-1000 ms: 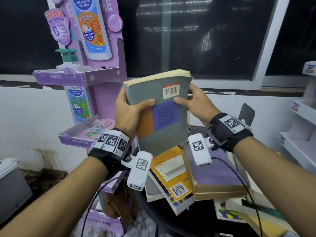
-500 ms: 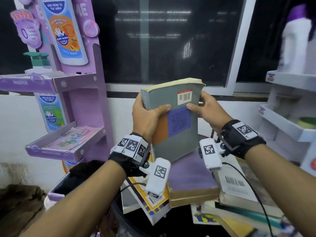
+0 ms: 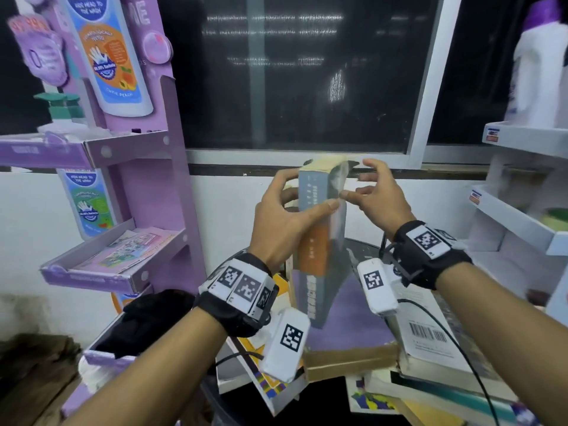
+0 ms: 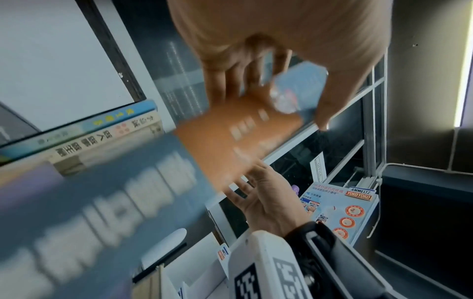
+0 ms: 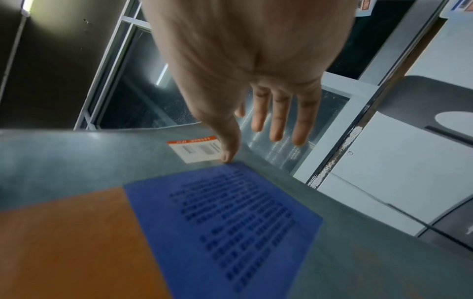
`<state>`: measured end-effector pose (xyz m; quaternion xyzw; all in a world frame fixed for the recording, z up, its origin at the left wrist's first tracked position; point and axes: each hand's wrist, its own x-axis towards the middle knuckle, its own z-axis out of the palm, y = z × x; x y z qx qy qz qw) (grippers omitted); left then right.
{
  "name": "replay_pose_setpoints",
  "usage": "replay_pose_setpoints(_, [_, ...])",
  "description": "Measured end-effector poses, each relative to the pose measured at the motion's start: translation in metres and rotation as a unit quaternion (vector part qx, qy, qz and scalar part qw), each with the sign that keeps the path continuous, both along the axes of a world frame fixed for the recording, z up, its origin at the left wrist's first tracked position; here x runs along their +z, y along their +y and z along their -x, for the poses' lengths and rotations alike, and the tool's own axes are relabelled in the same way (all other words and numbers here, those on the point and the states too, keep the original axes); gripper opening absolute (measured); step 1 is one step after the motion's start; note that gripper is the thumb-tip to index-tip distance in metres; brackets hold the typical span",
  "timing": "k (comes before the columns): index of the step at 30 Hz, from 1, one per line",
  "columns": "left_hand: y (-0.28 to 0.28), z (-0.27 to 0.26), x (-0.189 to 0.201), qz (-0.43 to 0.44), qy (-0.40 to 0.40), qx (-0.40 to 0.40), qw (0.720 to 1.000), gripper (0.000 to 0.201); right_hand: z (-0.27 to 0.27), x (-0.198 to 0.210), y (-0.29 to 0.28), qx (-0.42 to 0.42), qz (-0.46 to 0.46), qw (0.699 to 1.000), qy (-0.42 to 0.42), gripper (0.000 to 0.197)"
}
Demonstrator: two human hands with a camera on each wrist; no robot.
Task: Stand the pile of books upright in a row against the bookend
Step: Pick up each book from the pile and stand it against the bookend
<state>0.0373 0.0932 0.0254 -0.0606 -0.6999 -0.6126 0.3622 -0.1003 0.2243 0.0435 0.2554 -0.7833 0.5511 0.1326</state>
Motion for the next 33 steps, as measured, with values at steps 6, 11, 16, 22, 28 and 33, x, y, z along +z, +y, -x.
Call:
replay_pose_setpoints(6, [-0.009,-0.005,0.008,0.024,-0.022,-0.045,0.998,0.042,-0.017,0.011,-0.011,0.036,-0.036,0.998,0.043,0.021])
replay_pose_setpoints(11, [-0.014,0.001,0.005,0.010,-0.035,-0.078,0.996,0.051,-0.034,0.022,-0.008,0.100,-0.037,0.994,0.014,0.012])
replay_pose_setpoints(16, [-0.014,0.012,0.006,-0.022,-0.077,-0.109,0.991,0.063,-0.063,0.040,0.006,0.153,0.024,0.984,-0.093,0.046])
replay_pose_setpoints(22, [-0.010,0.023,0.015,-0.032,-0.097,-0.124,0.987,0.063,-0.078,0.046,0.004,0.035,-0.100,0.994,0.005,0.063])
replay_pose_setpoints(28, [-0.021,0.029,0.011,0.009,-0.142,-0.211,0.967,0.079,-0.076,0.066,0.006,-0.062,-0.211,0.975,0.029,0.052])
replay_pose_setpoints(33, [-0.044,0.048,0.008,0.038,-0.173,-0.096,0.980,0.040,-0.067,0.083,0.009,-0.090,-0.283,0.955,-0.008,0.035])
